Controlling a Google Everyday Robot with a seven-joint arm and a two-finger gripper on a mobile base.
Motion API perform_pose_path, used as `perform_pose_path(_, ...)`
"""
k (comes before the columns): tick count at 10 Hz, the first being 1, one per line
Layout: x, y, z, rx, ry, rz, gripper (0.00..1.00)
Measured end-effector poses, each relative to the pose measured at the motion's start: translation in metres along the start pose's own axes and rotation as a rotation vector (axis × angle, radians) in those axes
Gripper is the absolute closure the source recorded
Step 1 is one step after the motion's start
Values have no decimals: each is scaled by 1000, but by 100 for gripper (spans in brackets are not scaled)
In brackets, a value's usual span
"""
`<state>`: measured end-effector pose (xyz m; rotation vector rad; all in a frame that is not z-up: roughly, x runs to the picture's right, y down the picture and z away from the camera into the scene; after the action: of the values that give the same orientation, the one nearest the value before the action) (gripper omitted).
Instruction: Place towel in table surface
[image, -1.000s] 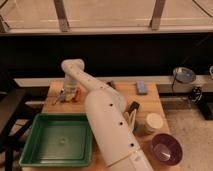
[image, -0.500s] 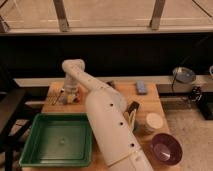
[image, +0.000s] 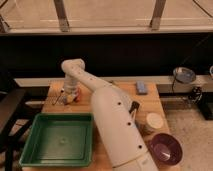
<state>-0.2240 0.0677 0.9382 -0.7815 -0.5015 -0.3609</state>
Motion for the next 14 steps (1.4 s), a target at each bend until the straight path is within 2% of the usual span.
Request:
perform_pose_path(2,-7,6,-13,27,0,-27,100)
perform_pose_path(7,-11,6,-14,31,2,-34,100)
perform_pose_path(8,-10,4,-21,48,9,-34,100)
perform_pose_path(9,-9,3,-30,64,16,-32,100)
perform_pose_path(11,-8,2,-66,112,41,-24,100)
perform_pose_path(14,17,13,-107,182,55,19,100)
